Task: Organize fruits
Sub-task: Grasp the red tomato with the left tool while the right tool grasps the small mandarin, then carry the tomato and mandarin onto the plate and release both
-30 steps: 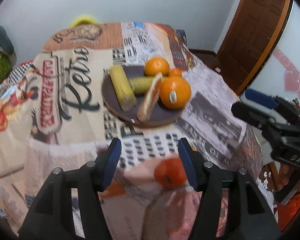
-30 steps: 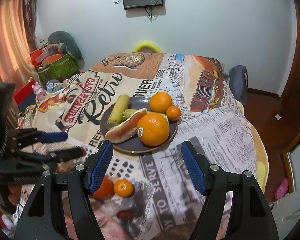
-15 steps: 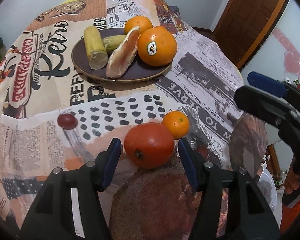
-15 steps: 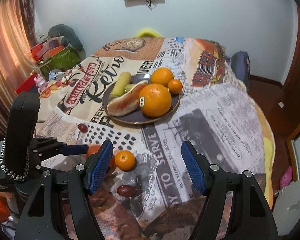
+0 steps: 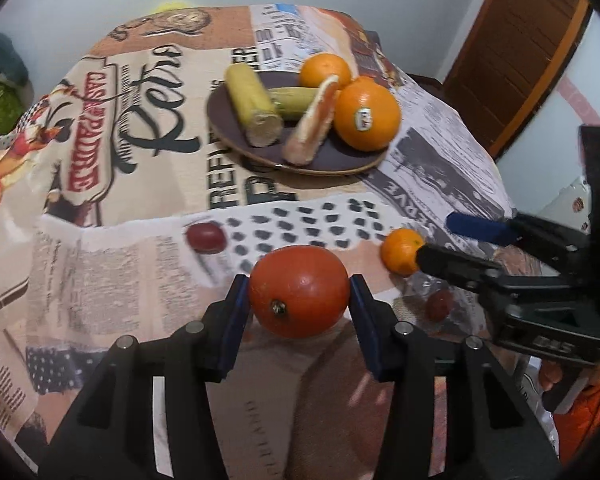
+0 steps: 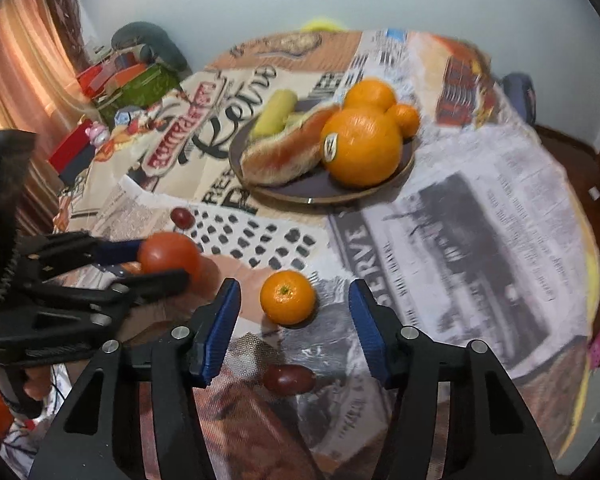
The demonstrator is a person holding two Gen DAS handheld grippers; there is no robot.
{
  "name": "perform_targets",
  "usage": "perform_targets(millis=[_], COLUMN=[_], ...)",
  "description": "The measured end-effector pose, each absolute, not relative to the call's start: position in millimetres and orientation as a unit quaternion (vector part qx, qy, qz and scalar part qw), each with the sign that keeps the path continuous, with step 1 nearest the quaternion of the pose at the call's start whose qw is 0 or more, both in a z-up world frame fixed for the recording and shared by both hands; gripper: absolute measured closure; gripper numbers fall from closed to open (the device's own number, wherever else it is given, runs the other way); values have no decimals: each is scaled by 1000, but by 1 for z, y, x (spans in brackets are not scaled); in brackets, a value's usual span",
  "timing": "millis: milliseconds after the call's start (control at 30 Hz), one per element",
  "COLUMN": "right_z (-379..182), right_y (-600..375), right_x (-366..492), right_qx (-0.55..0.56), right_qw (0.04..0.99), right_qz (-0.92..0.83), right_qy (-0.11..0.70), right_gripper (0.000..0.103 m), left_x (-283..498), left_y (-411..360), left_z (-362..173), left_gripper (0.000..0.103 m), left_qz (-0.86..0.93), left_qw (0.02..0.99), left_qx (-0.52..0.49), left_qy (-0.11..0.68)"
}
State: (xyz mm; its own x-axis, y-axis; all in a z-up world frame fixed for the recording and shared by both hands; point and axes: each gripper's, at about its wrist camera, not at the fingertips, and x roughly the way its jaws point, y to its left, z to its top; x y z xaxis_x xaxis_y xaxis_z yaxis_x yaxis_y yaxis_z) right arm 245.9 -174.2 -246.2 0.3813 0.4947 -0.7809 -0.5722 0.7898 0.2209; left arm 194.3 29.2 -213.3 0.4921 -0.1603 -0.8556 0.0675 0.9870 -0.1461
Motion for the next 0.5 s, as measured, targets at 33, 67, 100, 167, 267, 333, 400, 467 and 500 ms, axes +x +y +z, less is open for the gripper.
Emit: perform_targets(millis=[33,67,100,167,267,333,400,467,500], right_z=[-249,-254,-258,-265,-263,-260,-255,-249,-246], right_y=[-173,-171,-170,-167,-169,-173,-175,-176,-176], right_x=[247,249,250,249,247,248,251,252,253], right_qx=[-42,-41,-40,-41,-44,-34,-37,-38,-39], right_qw=[827,823,820,814,814,813,818,823,826], right_qz=[322,322,323,326,330,335,330,328,327], right_qy=[459,466,470,479,476,476,470,462,458], right_gripper=[59,60,60,69,71,71,71,71,71], left_x=[194,193,193,193,196,198,200,203,204], left_y=[32,34,36,37,36,36,36,36,37], left_z=[-213,-214,-214,-216,-216,-215,-211,-207,-204], left_gripper=[54,54,54,54,54,54,54,54,54], left_qz=[-64,-63,-61,-60,-60,-61,-62,-63,-64], left_qw=[862,862,862,861,861,862,864,867,869], left_qx=[-49,-51,-53,-55,-56,-56,-57,-59,-59], left_qy=[500,501,501,501,502,500,496,490,487])
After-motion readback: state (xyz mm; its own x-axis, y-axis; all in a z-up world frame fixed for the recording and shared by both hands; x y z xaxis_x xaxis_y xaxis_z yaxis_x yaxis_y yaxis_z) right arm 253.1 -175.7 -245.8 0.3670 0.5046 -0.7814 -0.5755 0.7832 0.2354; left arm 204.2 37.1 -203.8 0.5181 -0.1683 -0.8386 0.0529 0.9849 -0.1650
